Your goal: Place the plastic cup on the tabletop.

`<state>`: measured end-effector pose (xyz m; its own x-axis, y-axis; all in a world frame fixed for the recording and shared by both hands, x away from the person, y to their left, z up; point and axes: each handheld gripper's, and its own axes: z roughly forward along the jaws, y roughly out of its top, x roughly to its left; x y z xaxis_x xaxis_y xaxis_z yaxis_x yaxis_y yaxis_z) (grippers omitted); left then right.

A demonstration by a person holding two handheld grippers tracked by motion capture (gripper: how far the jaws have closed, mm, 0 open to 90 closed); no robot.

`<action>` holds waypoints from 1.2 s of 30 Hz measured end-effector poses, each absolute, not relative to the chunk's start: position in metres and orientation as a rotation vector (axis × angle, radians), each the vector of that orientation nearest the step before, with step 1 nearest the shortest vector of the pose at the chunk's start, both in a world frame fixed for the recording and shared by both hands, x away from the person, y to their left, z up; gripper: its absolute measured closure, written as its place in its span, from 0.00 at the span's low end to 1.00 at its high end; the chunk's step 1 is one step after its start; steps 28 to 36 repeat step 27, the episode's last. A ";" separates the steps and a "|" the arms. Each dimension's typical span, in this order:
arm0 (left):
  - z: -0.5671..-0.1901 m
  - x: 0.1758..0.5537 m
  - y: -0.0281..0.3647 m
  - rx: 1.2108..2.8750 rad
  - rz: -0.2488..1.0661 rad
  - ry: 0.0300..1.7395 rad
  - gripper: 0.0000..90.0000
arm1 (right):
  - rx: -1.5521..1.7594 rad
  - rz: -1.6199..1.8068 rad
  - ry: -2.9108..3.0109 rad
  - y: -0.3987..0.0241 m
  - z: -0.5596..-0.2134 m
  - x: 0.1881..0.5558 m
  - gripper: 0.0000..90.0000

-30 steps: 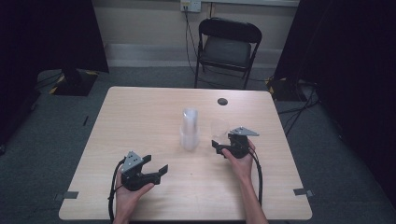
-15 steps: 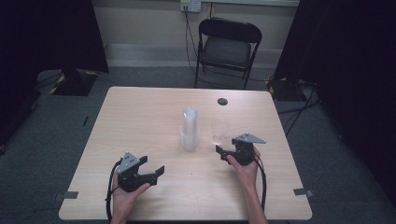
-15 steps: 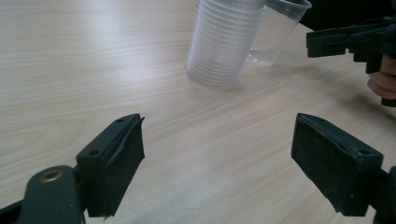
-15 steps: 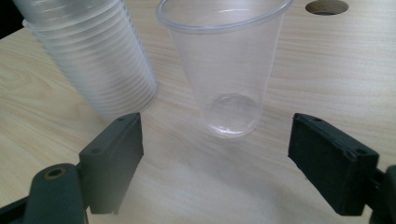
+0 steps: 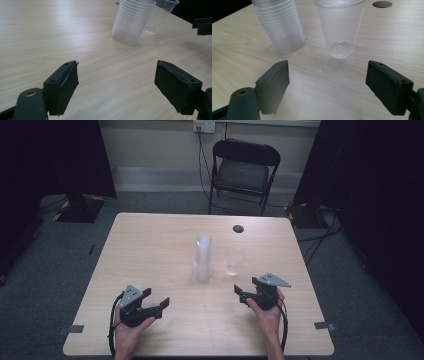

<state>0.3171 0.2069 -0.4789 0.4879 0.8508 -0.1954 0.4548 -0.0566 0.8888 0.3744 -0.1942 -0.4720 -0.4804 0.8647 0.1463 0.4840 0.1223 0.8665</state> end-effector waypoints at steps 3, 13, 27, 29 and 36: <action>-0.480 0.317 0.208 1.693 0.476 1.131 0.21 | 1.310 1.328 1.994 -0.196 -0.472 0.365 0.20; -0.482 0.315 0.210 1.683 0.481 1.152 0.22 | 1.332 1.348 1.957 -0.202 -0.474 0.329 0.20; -0.488 0.311 0.221 1.670 0.509 1.188 0.23 | 1.357 1.353 1.920 -0.207 -0.483 0.298 0.20; -0.488 0.311 0.221 1.670 0.509 1.188 0.23 | 1.357 1.353 1.920 -0.207 -0.483 0.298 0.20; -0.488 0.311 0.221 1.670 0.509 1.188 0.23 | 1.357 1.353 1.920 -0.207 -0.483 0.298 0.20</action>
